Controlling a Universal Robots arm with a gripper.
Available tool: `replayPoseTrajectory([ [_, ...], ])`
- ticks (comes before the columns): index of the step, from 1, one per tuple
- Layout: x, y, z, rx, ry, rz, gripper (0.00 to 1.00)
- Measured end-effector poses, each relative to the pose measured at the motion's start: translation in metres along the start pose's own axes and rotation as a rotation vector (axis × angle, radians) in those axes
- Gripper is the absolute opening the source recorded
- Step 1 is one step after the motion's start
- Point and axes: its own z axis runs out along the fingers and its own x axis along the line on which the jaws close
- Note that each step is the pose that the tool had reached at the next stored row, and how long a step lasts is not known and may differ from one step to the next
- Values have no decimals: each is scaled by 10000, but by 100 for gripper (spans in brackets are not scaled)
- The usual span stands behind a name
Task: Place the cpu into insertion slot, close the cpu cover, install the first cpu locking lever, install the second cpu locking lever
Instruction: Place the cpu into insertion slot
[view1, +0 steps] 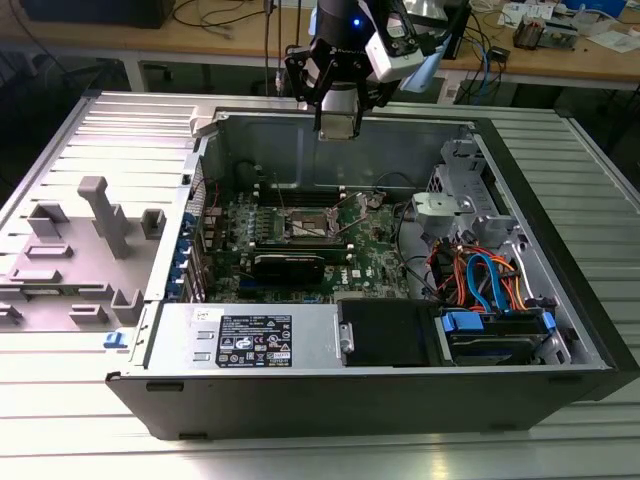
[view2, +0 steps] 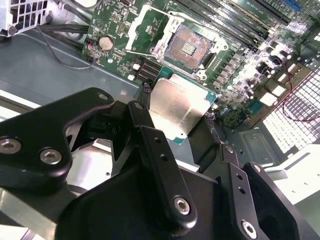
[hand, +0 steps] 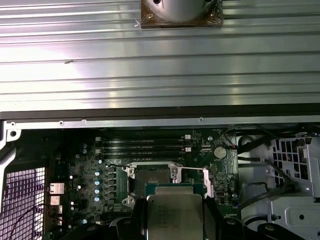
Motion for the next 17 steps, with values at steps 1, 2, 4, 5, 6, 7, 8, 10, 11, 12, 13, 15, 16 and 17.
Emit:
replayPoseTrajectory([
  [1, 0, 0, 0, 0, 0, 0, 55],
  [2, 0, -1, 0, 0, 0, 0, 55],
  [4, 0, -17, -2, 0, 0, 0, 55],
  [5, 0, -18, -2, 0, 0, 0, 55],
  [6, 0, -18, -2, 0, 0, 0, 55],
  [7, 0, -18, -2, 0, 0, 0, 55],
  [8, 0, -18, -2, 0, 0, 0, 55],
  [10, 0, -19, -2, 0, 0, 0, 55],
  [11, -1, -19, -2, 1, 0, 0, 55],
  [12, 0, -20, -2, 0, 0, 0, 55],
  [13, 0, -20, -2, 0, 0, 1, 55],
  [15, 0, -20, -2, 0, -1, 12, 55],
  [16, -1, -20, -2, -1, -4, 54, 55],
  [17, -1, -20, -2, -2, -12, 139, 55],
])
